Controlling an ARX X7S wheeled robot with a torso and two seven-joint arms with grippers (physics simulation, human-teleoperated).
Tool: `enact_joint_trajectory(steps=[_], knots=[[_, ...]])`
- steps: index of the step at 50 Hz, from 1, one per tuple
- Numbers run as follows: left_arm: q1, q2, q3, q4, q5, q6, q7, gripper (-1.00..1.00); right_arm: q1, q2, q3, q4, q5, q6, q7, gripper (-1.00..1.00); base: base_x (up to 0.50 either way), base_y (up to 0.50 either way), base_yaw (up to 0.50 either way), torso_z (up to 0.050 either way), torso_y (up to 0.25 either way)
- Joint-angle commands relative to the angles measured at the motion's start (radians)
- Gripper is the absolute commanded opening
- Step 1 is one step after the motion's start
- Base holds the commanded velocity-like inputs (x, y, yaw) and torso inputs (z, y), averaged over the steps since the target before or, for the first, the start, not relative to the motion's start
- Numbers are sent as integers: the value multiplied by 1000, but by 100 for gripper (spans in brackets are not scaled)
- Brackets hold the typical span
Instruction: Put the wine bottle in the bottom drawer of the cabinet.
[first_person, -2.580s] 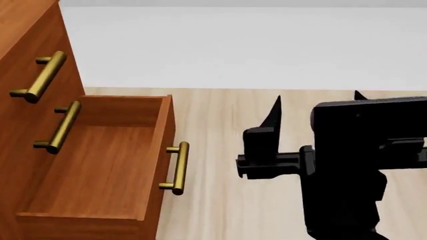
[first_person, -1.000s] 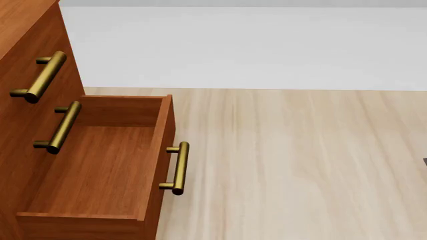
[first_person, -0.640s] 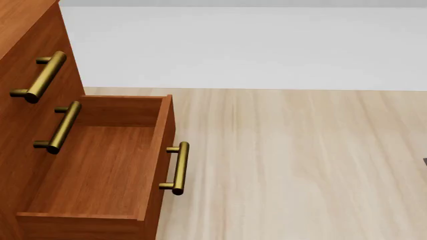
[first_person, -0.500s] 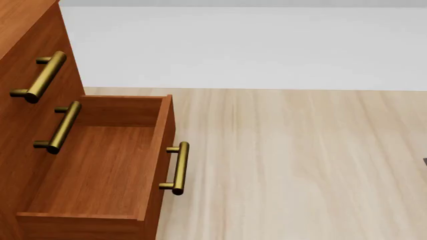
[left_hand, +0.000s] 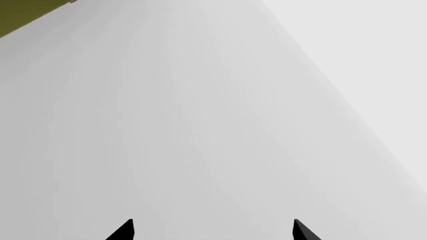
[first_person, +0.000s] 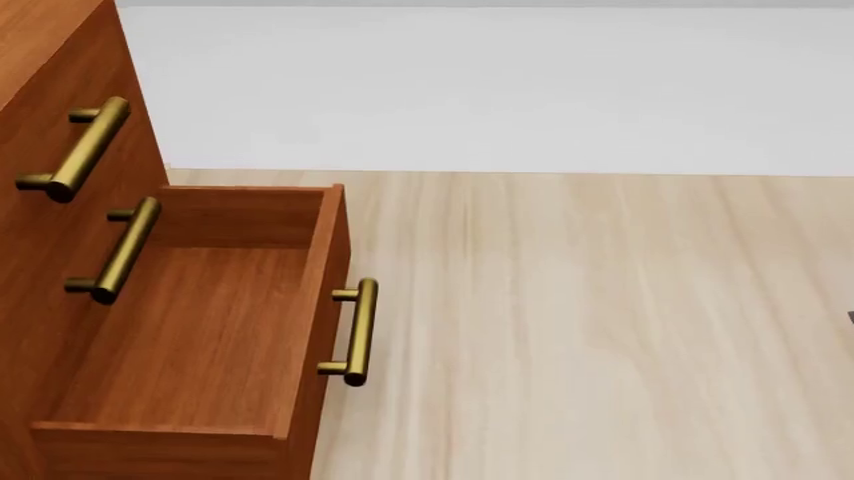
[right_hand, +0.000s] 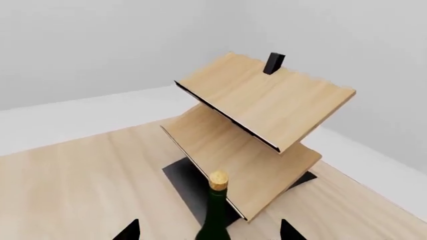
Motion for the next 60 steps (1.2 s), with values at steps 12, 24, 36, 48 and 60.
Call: enact_joint_trajectory(steps=[12,24,36,48,60], knots=[[-2,0,2,5,7,-14,-2,100,-10,16,-48,28,-47,-38,-15,100,0,0,0,1,-235],[2,5,-3,4,4,-4,5,100,-16,31,-10,25,-6,-31,3,100,0,0,0,1,-236],[-4,2,-2,9,5,-16,5,100,-1,62,-12,60,-6,-38,9,100,0,0,0,0,-49],[-2,6,-3,-5,7,4,11,100,36,55,-17,164,-23,-87,-22,100,0,0,0,0,0],[0,8,-2,-10,13,10,12,100,92,81,-115,249,-78,-115,-38,100,0,0,0,0,0]])
